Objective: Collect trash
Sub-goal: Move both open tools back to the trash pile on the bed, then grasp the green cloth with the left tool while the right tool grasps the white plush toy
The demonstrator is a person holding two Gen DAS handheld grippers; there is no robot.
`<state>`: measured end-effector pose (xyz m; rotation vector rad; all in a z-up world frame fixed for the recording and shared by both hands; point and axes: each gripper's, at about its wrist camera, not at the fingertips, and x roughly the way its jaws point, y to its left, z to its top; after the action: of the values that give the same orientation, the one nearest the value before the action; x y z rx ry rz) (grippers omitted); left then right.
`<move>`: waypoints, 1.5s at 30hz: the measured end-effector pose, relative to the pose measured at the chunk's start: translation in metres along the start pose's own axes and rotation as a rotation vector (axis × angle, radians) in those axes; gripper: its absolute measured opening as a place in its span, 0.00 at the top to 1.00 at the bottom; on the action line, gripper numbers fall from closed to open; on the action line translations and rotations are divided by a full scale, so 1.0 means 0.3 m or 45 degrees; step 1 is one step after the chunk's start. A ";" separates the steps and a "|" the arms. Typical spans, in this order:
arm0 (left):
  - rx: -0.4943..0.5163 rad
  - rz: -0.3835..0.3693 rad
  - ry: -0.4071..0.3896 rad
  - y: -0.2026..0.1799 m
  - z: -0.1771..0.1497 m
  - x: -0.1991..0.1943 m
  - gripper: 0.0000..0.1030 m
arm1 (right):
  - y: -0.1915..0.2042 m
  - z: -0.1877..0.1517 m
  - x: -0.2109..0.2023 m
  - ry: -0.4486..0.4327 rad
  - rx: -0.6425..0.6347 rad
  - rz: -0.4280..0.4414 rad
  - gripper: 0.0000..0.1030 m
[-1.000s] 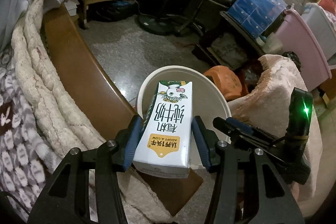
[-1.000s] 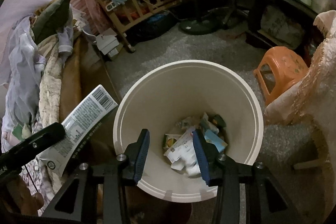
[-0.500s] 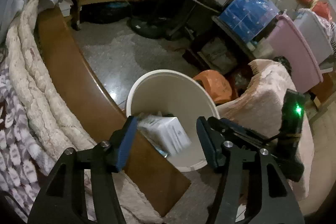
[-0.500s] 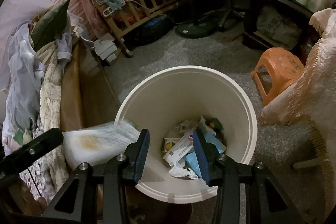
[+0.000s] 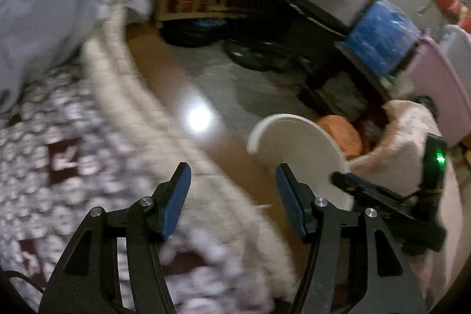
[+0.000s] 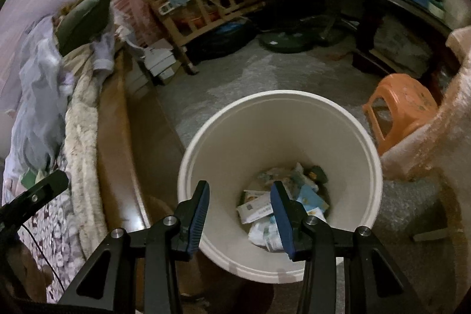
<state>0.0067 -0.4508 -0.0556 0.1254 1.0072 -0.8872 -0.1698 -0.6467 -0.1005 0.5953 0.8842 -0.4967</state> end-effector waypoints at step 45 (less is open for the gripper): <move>-0.398 0.620 -0.222 1.200 0.047 -0.351 0.45 | 1.246 -0.129 0.260 0.166 -0.747 0.371 0.35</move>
<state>0.2429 -0.1594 -0.0712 0.0242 0.8866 -0.2867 0.0839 -0.3594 -0.0824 0.2095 0.9910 0.0748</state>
